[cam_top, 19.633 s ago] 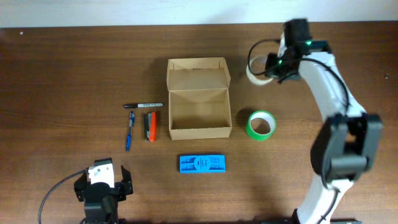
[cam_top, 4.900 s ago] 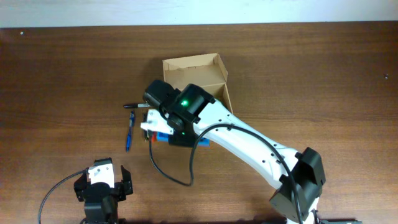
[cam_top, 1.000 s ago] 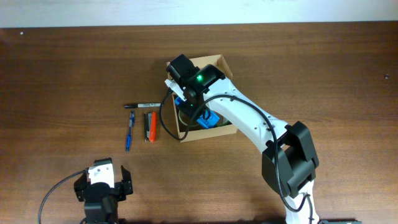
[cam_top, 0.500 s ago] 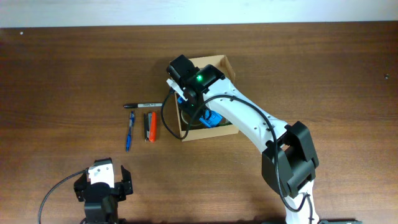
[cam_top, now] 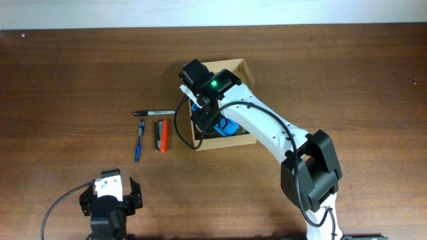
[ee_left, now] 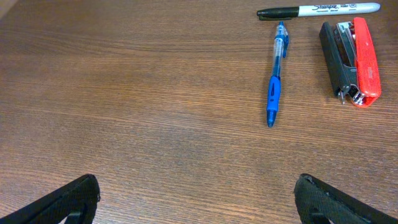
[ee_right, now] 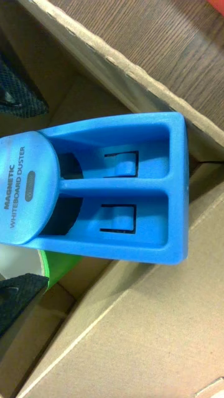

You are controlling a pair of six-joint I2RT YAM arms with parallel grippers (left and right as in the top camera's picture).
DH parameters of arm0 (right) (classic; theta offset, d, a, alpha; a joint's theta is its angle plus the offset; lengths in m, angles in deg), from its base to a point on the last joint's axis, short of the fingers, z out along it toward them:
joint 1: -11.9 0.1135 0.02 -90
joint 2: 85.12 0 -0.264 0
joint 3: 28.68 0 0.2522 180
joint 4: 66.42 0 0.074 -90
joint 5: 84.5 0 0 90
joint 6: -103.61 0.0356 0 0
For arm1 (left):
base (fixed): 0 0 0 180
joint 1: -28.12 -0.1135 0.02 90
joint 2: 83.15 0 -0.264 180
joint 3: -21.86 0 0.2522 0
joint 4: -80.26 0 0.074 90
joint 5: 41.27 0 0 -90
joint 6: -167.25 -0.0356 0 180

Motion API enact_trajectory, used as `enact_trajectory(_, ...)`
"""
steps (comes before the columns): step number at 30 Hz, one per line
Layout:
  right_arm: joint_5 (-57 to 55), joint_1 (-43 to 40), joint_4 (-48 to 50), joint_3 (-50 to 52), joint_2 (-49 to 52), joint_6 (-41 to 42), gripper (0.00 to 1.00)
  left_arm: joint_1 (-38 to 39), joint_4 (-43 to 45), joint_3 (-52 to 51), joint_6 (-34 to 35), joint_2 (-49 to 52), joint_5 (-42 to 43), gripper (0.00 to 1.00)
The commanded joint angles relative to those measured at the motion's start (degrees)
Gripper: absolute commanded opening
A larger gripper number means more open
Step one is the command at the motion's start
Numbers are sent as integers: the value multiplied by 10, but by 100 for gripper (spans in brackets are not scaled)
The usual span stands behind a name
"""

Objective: Pack container
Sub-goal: 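Lower the blue duster upright into the box beside the tapes and release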

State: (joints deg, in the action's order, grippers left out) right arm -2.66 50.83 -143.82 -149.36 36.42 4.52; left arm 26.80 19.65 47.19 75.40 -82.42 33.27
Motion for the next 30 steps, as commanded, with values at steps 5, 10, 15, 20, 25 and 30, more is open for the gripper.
enact_trajectory(5, -11, 1, -8, -1, 4, 6, 59, -3, 1, -5, 8, -4, -4, 100)
enact_trajectory(10, -11, 1, -14, -1, 4, 6, 35, -3, 1, -5, 8, -4, -4, 100)
enact_trajectory(15, -18, 1, -18, -1, 4, 22, 32, -3, 1, -5, 8, -4, -4, 100)
enact_trajectory(20, -17, 5, -31, -1, 4, 23, 69, -3, 1, -5, 8, -4, -4, 100)
enact_trajectory(25, -18, 12, -33, -1, 4, 18, 93, -3, 1, -5, 8, -4, -4, 100)
enact_trajectory(30, -56, 12, -42, -3, 2, 19, 94, -3, 1, -5, 8, -4, -4, 99)
